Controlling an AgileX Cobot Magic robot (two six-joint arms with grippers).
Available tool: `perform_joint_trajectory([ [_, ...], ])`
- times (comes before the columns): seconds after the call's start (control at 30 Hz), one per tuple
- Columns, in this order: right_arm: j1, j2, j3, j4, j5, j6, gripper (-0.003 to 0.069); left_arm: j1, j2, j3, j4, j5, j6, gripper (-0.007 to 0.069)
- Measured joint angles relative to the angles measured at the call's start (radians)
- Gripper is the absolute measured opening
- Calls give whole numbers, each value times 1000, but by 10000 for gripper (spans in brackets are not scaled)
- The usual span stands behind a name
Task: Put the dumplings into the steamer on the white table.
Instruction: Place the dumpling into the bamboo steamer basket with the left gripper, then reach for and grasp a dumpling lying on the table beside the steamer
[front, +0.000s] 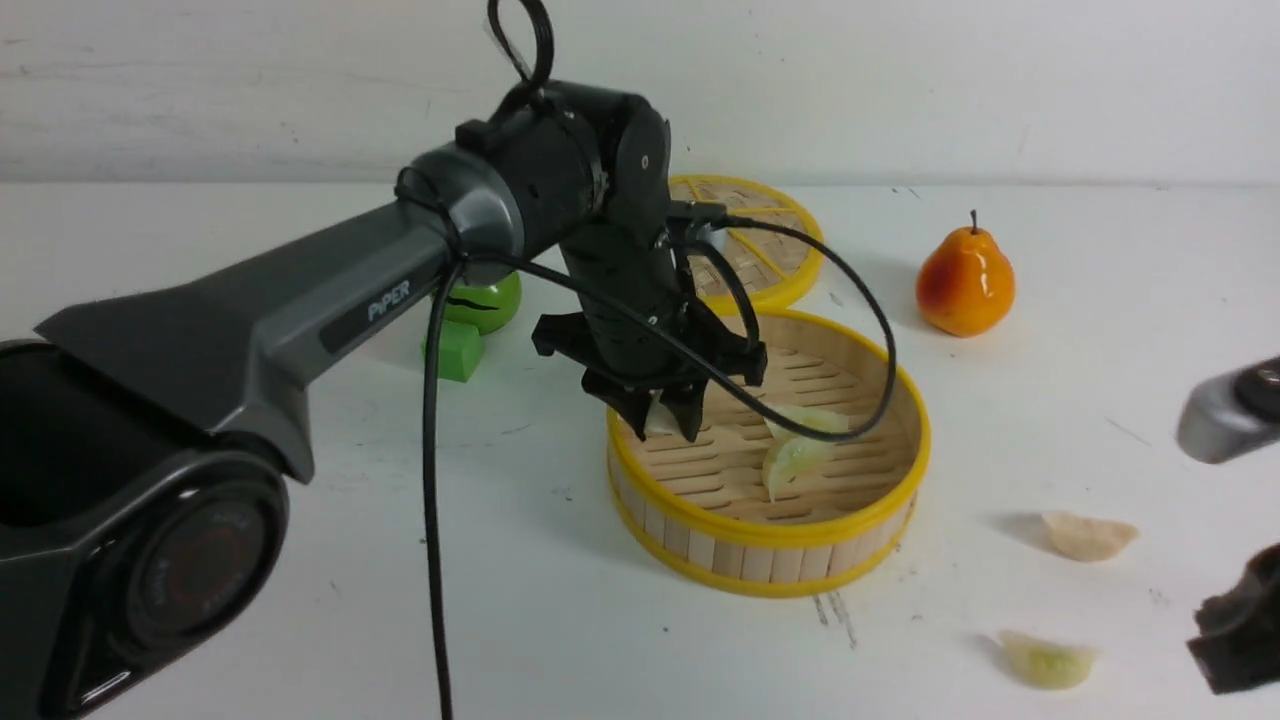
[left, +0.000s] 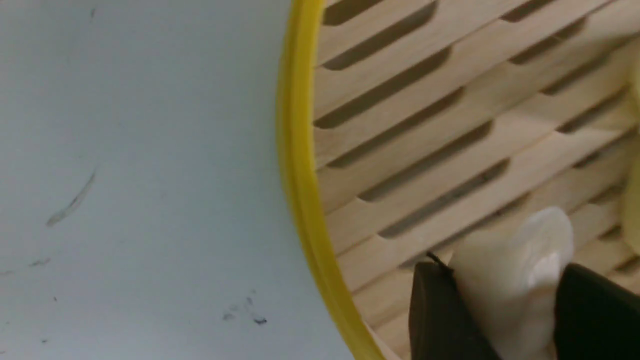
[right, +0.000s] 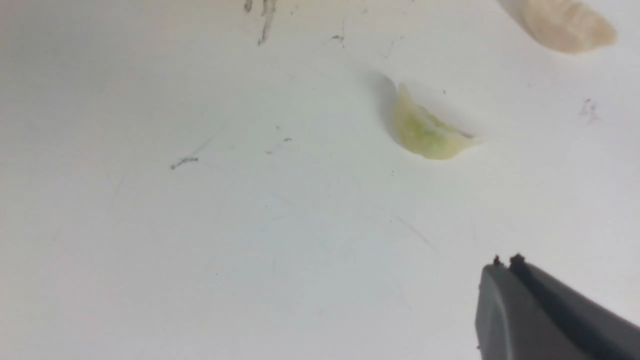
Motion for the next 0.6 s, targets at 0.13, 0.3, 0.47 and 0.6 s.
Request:
perform_joint_trajectory([
  [0.13, 0, 121, -12, 0, -34, 19, -15, 2, 14, 0, 12, -30, -10, 277],
  [0.3, 0, 251, -18, 0, -67, 0, 101, 3, 15, -17, 13, -28, -10, 398],
  [0.47, 0, 319, -47, 21, -90, -120, 351, 3, -49, -107, 13, 84, 19, 554],
  [0.6, 0, 402, -77, 29, -149, -212, 529, 3, -163, -166, 7, 117, 57, 580],
])
